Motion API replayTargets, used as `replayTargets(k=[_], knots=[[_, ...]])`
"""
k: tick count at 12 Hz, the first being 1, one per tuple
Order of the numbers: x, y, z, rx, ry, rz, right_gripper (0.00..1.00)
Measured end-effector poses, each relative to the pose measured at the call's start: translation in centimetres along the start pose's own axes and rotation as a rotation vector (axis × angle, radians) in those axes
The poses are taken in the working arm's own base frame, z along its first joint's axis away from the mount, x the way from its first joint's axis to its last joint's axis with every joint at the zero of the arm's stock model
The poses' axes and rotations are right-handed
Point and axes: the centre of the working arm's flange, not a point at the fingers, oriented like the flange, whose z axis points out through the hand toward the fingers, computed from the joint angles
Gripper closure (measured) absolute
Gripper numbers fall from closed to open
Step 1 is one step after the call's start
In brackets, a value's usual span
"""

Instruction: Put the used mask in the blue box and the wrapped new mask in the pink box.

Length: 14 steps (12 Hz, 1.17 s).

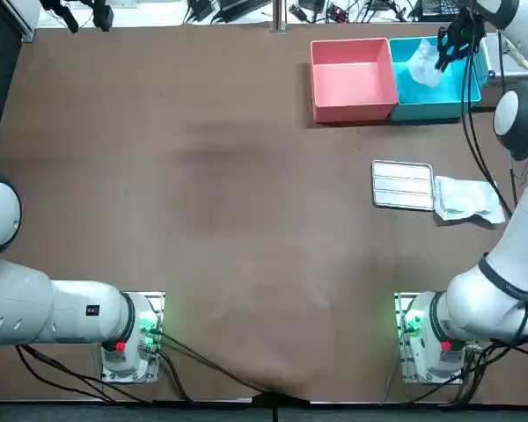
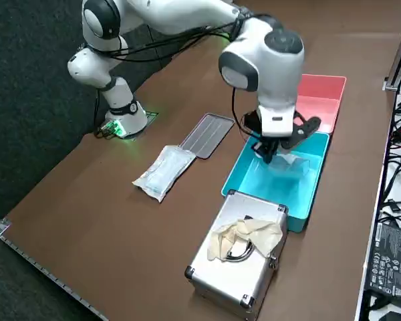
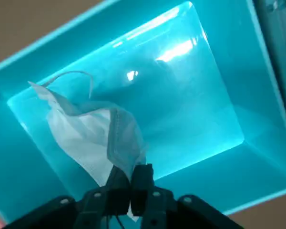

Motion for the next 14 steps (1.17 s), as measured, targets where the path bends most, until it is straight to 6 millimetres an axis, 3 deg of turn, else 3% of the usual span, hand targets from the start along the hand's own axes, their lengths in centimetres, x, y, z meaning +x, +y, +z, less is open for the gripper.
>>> replayTargets(k=[1,4,7,9,12,13,14], knots=[[0.2,0.1,0.9,-0.003,-0.008,0.002,0.93],[0.2,-0.2,2.3,-0.006,-0.022,-0.001,0.60],[0.3,-0.7,1.0,-0.003,-0.007,-0.009,0.24],[-0.2,-0.9,-1.4,-0.006,-0.014,-0.017,0.01],[-2.9,-2.5,-7.2,-0.004,-0.047,-0.050,0.00],[-5.8,-4.1,-10.6,-0.025,-0.096,-0.086,0.00],[-7.1,-4.8,-11.9,-0.049,-0.110,-0.106,0.00]])
